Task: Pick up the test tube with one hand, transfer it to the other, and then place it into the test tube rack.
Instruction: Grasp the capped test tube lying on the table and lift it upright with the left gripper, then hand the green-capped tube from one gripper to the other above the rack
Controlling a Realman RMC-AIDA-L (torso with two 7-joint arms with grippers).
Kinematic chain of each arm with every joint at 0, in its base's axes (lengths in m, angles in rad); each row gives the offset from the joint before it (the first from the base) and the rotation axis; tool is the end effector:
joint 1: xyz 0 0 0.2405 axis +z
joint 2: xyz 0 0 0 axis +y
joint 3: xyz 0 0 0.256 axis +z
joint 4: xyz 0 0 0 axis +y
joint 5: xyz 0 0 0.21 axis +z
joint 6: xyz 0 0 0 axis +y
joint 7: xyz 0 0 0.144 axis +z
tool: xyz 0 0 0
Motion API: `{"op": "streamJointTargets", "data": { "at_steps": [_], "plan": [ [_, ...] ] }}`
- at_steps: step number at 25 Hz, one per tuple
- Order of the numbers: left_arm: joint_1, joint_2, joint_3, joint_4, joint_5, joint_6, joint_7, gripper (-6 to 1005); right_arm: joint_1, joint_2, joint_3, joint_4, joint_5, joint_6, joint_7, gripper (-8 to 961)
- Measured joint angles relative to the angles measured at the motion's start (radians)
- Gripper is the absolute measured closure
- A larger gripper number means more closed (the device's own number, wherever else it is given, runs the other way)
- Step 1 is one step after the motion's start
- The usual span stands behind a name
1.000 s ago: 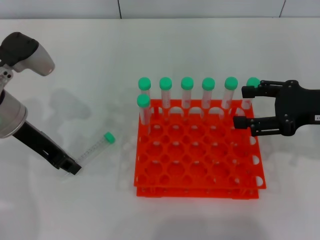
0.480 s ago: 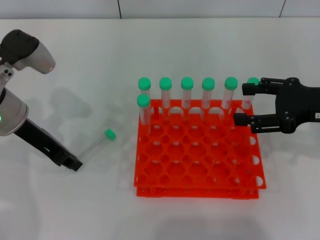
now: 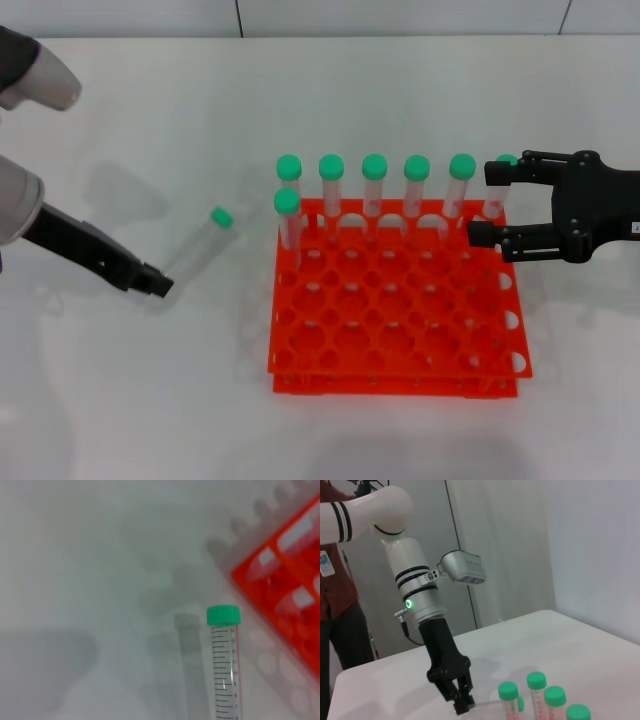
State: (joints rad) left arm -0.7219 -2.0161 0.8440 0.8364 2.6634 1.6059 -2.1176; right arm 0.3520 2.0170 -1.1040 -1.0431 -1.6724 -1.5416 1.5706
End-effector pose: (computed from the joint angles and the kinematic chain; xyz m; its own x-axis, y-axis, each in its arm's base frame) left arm -0.2670 0.3599 0.0254 0.6536 0.7389 -0.1639 0.6989 -0.6724 -0.2437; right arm 0.2225 0.3194 0.0348 0.8432 -0.2153 -0.4925 -0.3302 -0.9305 -0.1586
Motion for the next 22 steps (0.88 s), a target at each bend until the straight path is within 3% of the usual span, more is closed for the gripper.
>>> {"op": "streamJointTargets", "data": {
  "at_steps": [6,14,22],
  "plan": [
    [0.033,0.006,-0.088,0.066,-0.092,0.005,0.041,809,-0.001,0.000,0.002,0.000,0.001,0.002,-0.002,129],
    [0.153,0.029,-0.107,0.230,-0.443,-0.017,0.087,808,-0.001,-0.001,0.015,-0.002,0.004,0.004,-0.001,129],
    [0.159,0.015,-0.149,0.174,-0.685,-0.086,0.252,808,-0.002,-0.004,0.041,-0.005,0.012,0.002,-0.004,129]
  ]
}}
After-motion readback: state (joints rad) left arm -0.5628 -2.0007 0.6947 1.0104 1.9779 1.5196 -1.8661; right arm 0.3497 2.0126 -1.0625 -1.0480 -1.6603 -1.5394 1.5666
